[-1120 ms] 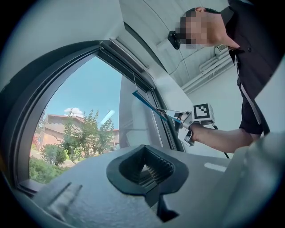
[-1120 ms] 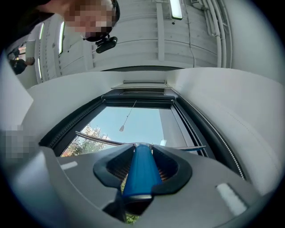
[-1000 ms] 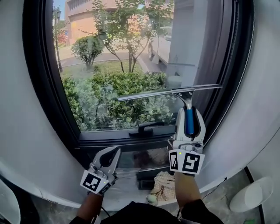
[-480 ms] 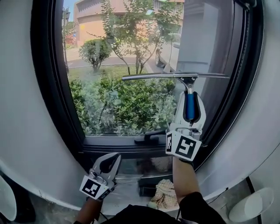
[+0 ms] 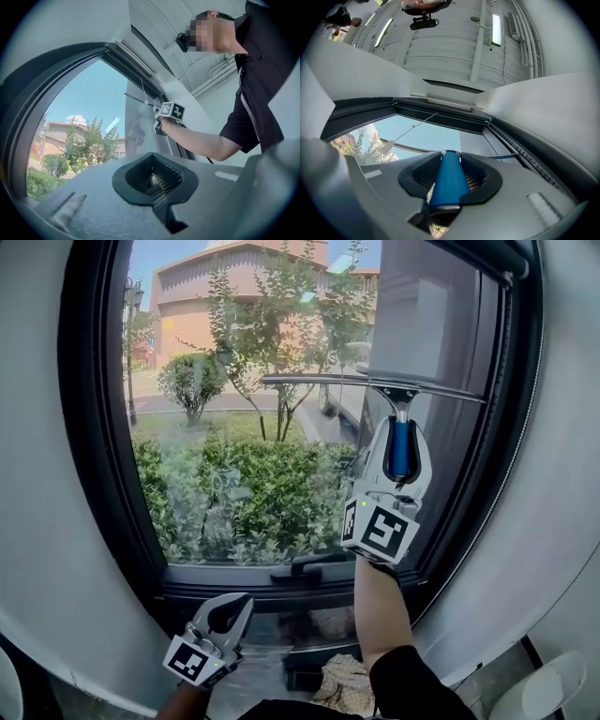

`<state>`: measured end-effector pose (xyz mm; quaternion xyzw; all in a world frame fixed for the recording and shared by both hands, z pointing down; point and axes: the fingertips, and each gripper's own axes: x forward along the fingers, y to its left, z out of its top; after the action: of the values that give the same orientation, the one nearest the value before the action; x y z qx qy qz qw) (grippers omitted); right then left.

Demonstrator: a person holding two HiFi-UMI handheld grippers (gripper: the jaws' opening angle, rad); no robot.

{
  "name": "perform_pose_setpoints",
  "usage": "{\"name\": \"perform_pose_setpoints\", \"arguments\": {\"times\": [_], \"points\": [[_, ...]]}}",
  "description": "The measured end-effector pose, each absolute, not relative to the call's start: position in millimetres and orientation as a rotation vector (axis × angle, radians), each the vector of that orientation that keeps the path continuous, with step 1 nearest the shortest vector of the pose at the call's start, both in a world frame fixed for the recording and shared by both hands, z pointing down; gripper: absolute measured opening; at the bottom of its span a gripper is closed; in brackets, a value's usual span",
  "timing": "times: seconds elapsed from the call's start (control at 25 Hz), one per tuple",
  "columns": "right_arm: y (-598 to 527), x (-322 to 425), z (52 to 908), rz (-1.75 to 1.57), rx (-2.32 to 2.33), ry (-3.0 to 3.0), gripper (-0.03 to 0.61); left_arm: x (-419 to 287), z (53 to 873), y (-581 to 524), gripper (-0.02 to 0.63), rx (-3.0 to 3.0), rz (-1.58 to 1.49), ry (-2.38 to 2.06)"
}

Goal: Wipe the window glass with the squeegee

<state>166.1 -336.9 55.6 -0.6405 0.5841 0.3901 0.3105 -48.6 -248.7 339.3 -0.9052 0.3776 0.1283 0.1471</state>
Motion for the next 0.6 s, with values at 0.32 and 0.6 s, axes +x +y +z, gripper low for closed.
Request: {"name": "perform_pose_setpoints", "arguments": {"times": [0.32,0.6], "points": [[-349.8,161.3,27.4,0.996,-1.640,1.524,0.135,-44.9,337.4,-254.7,-0.002,-2.603,0.322,1.070],[-364.4,161.7,29.3,0.988,-1.650,1.525,0.135,-45.4,340.5,-257.8,-0.002,-2.613,0.306,1.075]]}}
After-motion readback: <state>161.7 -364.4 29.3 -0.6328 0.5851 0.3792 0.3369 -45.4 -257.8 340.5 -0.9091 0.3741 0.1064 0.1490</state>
